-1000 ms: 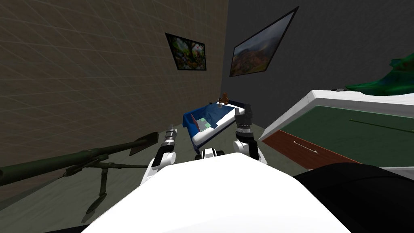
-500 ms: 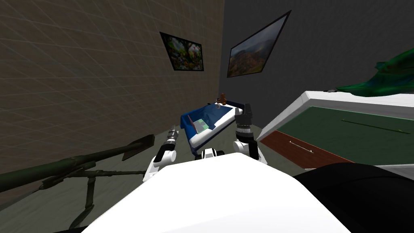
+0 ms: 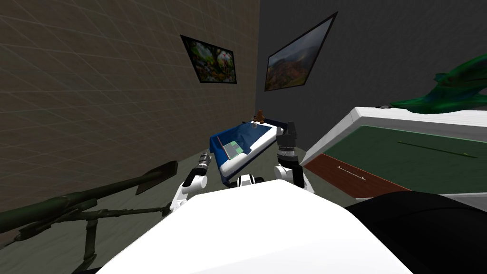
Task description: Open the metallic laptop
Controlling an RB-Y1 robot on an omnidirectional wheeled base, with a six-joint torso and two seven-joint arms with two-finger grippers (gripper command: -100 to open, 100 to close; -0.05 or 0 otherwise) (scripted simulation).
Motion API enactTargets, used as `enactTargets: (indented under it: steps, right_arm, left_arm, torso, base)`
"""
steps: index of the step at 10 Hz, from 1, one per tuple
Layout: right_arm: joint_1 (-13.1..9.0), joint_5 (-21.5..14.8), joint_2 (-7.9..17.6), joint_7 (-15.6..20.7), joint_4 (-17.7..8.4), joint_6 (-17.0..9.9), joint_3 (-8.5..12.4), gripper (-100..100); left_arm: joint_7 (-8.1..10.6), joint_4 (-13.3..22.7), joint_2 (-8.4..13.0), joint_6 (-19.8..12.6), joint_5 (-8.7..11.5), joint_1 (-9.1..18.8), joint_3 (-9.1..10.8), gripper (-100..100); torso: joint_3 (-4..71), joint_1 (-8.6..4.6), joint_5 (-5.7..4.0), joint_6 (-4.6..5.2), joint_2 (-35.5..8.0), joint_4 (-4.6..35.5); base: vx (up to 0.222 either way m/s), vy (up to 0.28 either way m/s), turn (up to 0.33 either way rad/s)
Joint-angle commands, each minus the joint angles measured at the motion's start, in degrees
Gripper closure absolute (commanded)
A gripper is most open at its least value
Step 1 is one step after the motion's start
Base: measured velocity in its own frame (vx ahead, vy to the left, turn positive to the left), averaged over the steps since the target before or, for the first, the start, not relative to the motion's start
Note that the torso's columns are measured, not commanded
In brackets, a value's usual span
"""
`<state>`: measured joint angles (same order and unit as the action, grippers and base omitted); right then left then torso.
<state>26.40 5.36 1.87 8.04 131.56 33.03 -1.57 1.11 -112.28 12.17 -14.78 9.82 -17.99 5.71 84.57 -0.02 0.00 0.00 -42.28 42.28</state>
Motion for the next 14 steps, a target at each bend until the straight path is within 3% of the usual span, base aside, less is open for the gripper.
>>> enactTargets:
  steps: [1,14]
  right_arm:
    - [0.0,0.0,0.0,0.0,0.0,0.0,0.0,0]
    - [0.0,0.0,0.0,0.0,0.0,0.0,0.0,0]
  left_arm:
    - [0.75,1.4,0.7,-3.3,0.8,0.9,0.23,-100]
    - [4.89,10.4,6.7,-21.4,5.5,6.9,1.67,-100]
  torso:
    - [0.0,-0.07,-0.03,0.0,0.0,0.0]
    - [0.0,0.02,0.0,0.01,-0.1,0.0]
  base:
    - [0.043,-0.06,-0.015]
    - [0.049,-0.063,-0.041]
